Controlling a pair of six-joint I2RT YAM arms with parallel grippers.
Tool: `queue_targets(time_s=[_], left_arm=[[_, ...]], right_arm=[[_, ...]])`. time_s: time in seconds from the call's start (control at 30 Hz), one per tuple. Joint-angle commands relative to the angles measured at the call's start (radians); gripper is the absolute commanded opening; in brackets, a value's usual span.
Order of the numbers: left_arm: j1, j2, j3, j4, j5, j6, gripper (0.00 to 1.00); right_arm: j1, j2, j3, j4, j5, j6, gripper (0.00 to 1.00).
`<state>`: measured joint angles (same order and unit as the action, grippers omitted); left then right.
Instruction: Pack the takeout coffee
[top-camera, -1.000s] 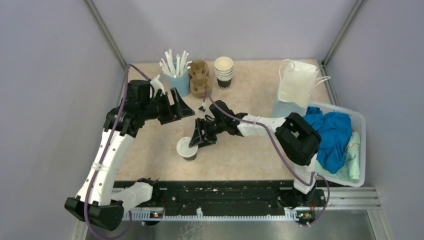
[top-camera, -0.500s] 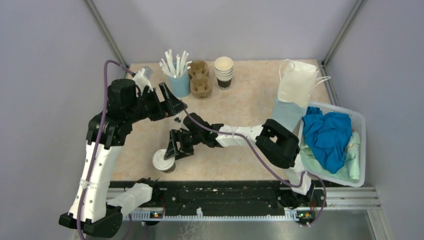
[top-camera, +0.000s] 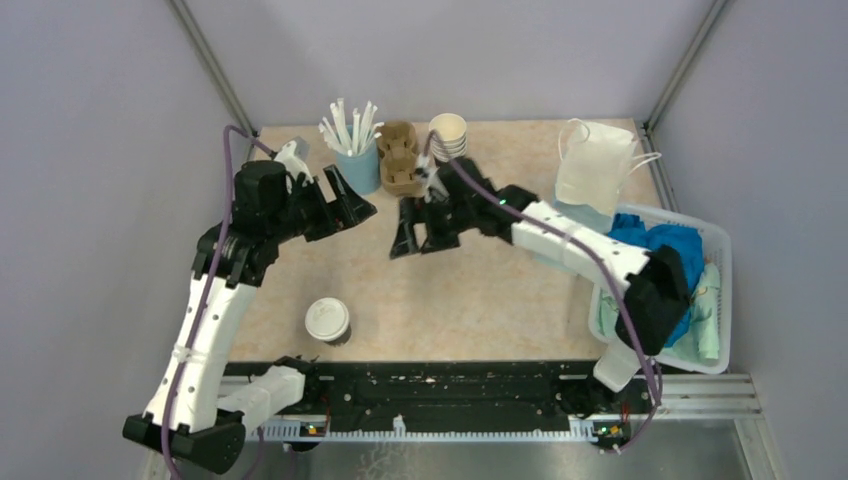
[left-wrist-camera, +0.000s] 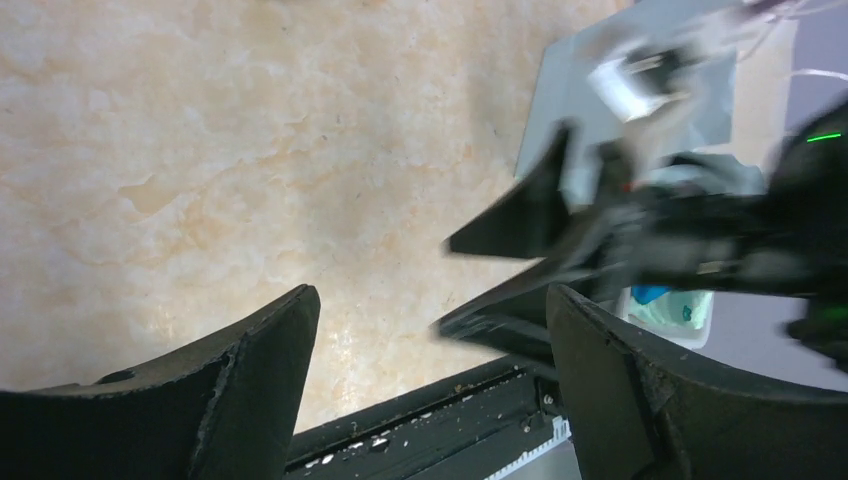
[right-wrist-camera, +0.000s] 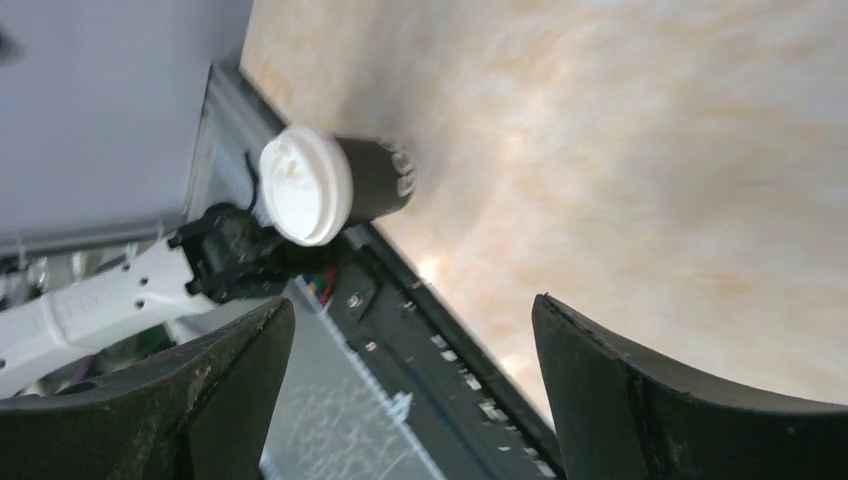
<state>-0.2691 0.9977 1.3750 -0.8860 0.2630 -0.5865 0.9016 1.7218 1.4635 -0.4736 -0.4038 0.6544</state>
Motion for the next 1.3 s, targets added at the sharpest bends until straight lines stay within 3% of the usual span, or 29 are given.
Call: queue_targets(time_s=[0.0, 0.13, 0.2, 0.33, 0.5, 0.63, 0.9, 1.27], left_arm=[[-0.002, 0.067, -0.085, 0.178, -0.006, -0.073, 0.89], [-0.003, 0.095, -0.123, 0.271, 0.023, -0.145, 0.89], [-0.006, 0.114, -0.125, 0.278, 0.047, -0.147, 0.89], [-0.011, 0.118, -0.133, 0.246, 0.029, -0.098, 0.89], [-0.011, 0.092, -0.104, 0.184, 0.015, -0.027, 0.89], [-0.011, 0.074, -0.12, 0.177, 0.022, 0.02, 0.89], [-0.011, 0.073, -0.157, 0.175, 0.044, 0.085, 0.89], [-0.012, 0.111, -0.129, 0.133, 0.059, 0.163, 0.9]], right_arm=[[-0.196, -0.132, 0.07, -0.277, 0.07, -0.269, 0.89], [-0.335, -0.008, 0.245, -0.323, 0.2, -0.307, 0.85], [-0.352, 0.111, 0.389, -0.357, 0.33, -0.298, 0.84], [-0.373, 0.325, 0.727, -0.397, 0.441, -0.264, 0.84], [-0.378, 0.511, 0.978, -0.36, 0.612, -0.209, 0.8], [-0.381, 0.56, 1.02, -0.29, 0.716, -0.23, 0.7], [-0.38, 0.586, 0.997, -0.152, 0.751, -0.307, 0.68], [-0.379, 0.685, 1.066, -0.106, 0.798, -0.363, 0.41]])
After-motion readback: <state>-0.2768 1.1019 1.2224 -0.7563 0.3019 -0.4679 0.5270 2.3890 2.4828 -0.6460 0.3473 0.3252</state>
